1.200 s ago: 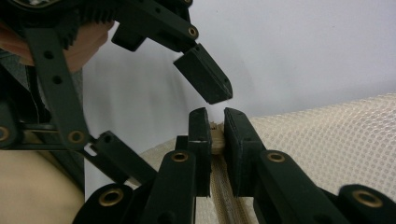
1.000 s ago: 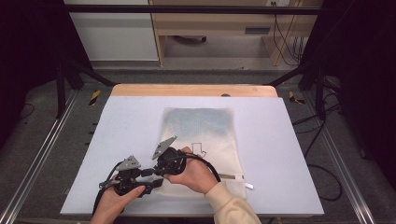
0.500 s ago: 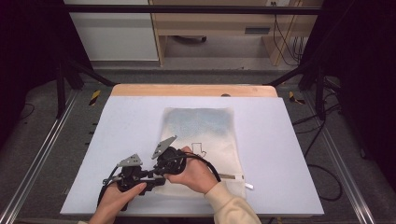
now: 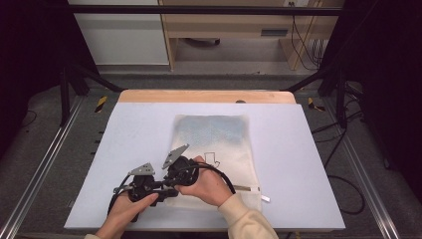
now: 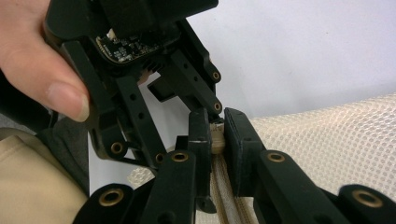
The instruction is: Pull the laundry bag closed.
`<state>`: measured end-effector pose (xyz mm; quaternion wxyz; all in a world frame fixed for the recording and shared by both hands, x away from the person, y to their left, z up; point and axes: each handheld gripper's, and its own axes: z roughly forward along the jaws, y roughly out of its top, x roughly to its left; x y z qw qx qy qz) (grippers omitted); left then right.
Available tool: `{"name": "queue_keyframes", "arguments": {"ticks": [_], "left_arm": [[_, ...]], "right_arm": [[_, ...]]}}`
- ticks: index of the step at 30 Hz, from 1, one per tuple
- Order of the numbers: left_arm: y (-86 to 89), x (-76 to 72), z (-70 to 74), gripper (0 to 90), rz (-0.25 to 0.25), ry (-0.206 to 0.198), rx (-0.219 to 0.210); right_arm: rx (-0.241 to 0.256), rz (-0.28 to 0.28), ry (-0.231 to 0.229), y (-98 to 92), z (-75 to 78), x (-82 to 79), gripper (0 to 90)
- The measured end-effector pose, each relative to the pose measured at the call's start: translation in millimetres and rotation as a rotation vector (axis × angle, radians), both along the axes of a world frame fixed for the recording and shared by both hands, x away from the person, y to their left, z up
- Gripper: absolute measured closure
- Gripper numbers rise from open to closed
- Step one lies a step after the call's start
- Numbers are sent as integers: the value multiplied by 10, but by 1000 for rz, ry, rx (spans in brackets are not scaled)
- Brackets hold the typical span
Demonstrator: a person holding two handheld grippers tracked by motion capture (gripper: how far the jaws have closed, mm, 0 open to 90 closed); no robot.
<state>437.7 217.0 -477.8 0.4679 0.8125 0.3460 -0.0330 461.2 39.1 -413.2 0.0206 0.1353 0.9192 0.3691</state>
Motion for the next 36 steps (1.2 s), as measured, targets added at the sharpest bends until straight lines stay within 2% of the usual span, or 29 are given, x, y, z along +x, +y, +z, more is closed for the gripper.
{"name": "queue_keyframes", "arguments": {"ticks": [16,29,34,36], "left_arm": [[8,40,-26,805,-3,4,3],[4,38,3,825,11,-3,28],[3,37,6,825,13,-4,34],[-4,34,3,825,11,-5,39]], "right_arm": [[6,-3,7,-39,-11,14,818],[-38,-4,-11,-85,-31,-5,819],[-69,-20,-6,-123,-39,-10,820],[-83,-10,-11,-138,-54,-6,820]]}}
